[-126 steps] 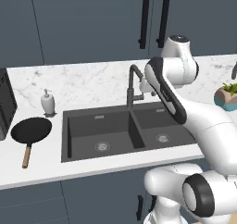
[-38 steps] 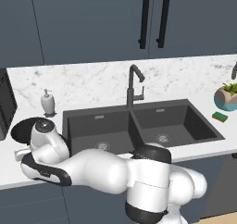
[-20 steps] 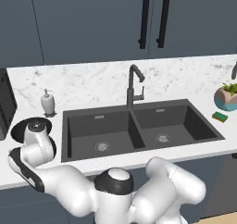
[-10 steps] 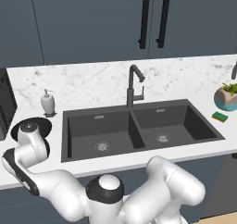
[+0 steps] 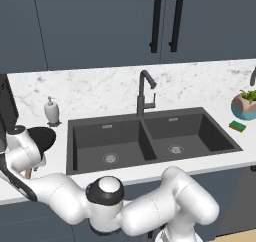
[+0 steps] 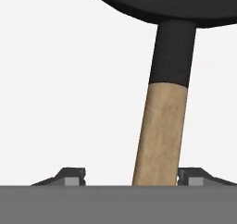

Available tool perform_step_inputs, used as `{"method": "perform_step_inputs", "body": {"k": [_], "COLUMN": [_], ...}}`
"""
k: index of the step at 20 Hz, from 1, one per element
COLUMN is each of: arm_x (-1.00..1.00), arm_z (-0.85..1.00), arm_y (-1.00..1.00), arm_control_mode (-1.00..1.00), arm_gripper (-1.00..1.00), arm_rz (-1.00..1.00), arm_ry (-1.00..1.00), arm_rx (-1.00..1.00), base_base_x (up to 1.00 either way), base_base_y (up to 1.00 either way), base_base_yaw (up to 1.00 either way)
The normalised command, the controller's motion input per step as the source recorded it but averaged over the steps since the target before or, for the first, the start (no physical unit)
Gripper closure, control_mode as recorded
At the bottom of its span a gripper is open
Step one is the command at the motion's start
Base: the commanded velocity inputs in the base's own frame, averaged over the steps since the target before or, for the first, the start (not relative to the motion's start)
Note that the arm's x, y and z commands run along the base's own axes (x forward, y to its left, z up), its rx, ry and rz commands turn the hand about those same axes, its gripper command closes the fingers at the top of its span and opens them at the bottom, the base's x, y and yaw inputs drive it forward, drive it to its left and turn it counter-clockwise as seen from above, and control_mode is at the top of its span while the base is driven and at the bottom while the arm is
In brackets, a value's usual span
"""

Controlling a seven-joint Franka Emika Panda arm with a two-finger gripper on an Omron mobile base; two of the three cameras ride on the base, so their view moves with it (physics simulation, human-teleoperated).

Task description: Pick the pan and sponge and place them into the sink. Then turn on the water.

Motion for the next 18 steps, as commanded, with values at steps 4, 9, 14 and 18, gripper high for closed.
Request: {"method": "perform_step_inputs", "body": {"k": [4, 9, 14, 18], "arm_x": [-0.24, -0.51, -0.47, -0.69], "arm_z": [-0.97, -0.96, -0.7, 0.16], "arm_y": [-0.13, -0.34, -0.11, 0.0], "arm_control_mode": [-1.0, -1.0, -1.0, -1.0], "arm_gripper": [1.0, 1.0, 1.0, 1.0], "arm_rz": [-0.04, -0.1, -0.16, -0.32], "arm_ry": [0.07, -0.03, -0.1, -0.2], "arm_rx": [0.0, 0.01, 0.02, 0.06], "base_base_x": [0.0, 0.0, 0.0, 0.0], "base_base_y": [0.0, 0.0, 0.0, 0.0], "base_base_yaw": [0.0, 0.0, 0.0, 0.0]}}
